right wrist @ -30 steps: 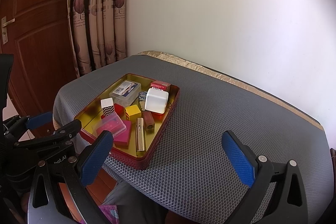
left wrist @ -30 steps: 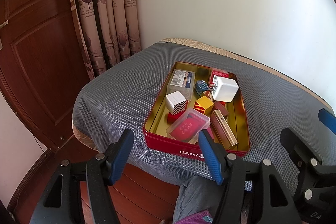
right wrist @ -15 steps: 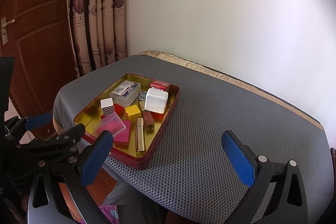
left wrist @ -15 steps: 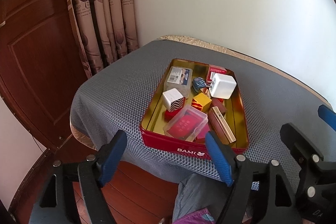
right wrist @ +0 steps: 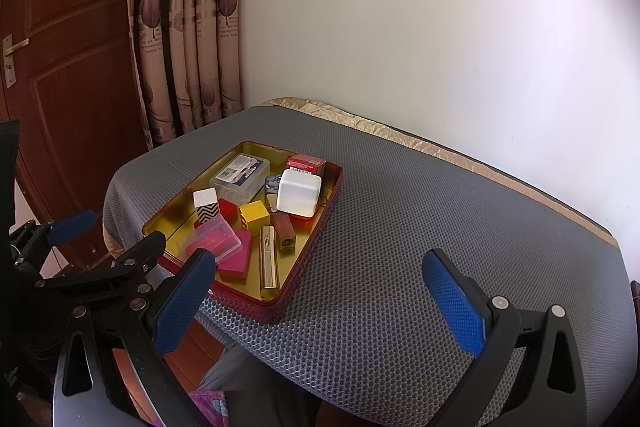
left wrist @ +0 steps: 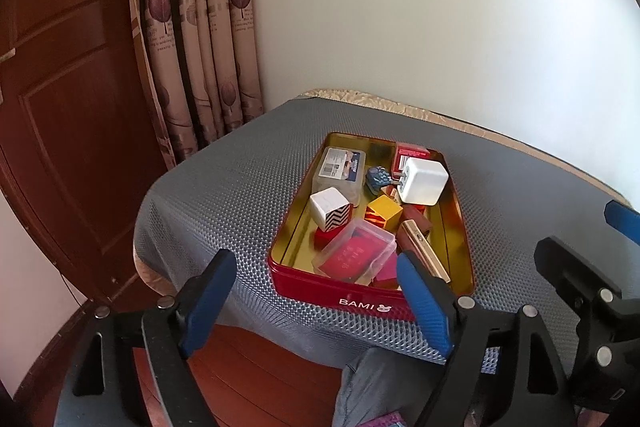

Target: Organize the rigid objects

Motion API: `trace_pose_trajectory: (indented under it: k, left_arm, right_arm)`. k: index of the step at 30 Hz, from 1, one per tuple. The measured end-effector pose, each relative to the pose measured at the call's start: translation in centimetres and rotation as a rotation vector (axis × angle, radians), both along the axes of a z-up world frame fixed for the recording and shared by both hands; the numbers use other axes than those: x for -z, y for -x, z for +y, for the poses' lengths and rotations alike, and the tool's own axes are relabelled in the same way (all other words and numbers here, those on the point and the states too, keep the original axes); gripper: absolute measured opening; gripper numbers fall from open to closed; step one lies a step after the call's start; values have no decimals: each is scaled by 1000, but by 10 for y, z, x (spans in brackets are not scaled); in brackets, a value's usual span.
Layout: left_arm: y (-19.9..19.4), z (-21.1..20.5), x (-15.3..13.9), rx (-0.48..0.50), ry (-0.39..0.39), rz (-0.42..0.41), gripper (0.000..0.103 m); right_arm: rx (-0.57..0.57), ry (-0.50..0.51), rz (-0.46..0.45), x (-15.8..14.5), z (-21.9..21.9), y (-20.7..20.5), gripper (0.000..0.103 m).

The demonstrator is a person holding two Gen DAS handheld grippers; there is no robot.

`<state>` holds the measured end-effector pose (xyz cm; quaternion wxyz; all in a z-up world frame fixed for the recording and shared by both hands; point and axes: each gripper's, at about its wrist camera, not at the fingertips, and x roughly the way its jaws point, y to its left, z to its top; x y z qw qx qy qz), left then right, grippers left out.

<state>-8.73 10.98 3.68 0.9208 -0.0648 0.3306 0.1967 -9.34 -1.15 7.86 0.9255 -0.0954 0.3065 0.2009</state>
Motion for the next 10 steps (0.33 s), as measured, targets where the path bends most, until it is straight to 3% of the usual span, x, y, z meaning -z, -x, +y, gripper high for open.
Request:
trace_pose_trajectory:
  k: [10]
  left_arm:
    - [-2,1,0,-6,0,21,84]
  right_arm:
    - [22,-14,-8,-3,-7,-5,103]
